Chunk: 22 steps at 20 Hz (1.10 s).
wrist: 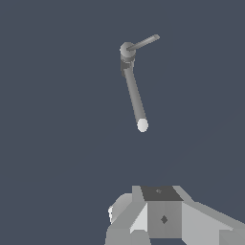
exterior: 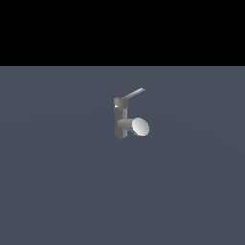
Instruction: Turn on the faucet by rotating a designated handle.
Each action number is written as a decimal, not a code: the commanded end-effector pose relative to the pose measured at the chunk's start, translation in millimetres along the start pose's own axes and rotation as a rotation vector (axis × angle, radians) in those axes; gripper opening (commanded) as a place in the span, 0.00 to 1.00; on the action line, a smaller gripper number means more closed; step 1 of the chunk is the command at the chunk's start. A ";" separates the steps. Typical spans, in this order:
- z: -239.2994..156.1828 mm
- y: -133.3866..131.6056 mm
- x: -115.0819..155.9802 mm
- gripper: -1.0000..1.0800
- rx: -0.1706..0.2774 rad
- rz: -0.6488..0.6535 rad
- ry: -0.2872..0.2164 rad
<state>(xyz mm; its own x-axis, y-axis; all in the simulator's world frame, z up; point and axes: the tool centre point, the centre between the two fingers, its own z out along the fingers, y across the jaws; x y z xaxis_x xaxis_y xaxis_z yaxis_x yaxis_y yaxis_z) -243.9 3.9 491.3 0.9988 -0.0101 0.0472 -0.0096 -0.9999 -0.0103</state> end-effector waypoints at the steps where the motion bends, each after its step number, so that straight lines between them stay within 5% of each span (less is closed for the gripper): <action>1: 6.0 -3.4 5.7 0.00 0.000 0.024 -0.001; 22: 113.4 -37.6 123.1 0.00 -0.009 0.471 -0.012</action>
<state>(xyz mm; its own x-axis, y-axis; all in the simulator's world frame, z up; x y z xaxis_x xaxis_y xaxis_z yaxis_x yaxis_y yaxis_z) -126.0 40.4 393.0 0.9031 -0.4284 0.0288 -0.4281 -0.9036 -0.0182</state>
